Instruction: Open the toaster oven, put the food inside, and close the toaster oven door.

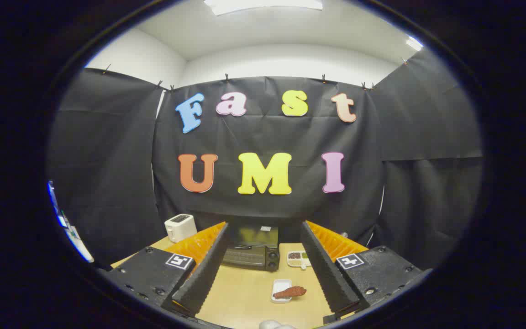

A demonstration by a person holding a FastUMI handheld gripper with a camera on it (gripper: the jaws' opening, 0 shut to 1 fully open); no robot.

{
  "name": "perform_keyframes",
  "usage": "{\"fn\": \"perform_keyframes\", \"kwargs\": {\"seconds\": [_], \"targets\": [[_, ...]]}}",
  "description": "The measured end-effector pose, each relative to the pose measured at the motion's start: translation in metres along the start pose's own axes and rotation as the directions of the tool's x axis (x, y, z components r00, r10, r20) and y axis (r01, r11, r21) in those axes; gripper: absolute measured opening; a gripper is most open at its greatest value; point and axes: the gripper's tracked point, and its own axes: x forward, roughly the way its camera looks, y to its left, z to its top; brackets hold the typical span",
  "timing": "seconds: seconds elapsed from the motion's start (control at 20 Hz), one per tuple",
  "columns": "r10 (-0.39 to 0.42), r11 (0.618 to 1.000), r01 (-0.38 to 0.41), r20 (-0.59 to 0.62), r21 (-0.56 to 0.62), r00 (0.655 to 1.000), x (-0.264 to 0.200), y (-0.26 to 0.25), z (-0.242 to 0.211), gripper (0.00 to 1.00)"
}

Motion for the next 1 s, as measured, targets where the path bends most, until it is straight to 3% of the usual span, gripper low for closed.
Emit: {"fn": "perform_keyframes", "kwargs": {"seconds": [1.0], "targets": [[-0.056, 0.998, 0.056, 0.004, -0.035, 0.998, 0.016, 0.0, 0.007, 0.99]]}}
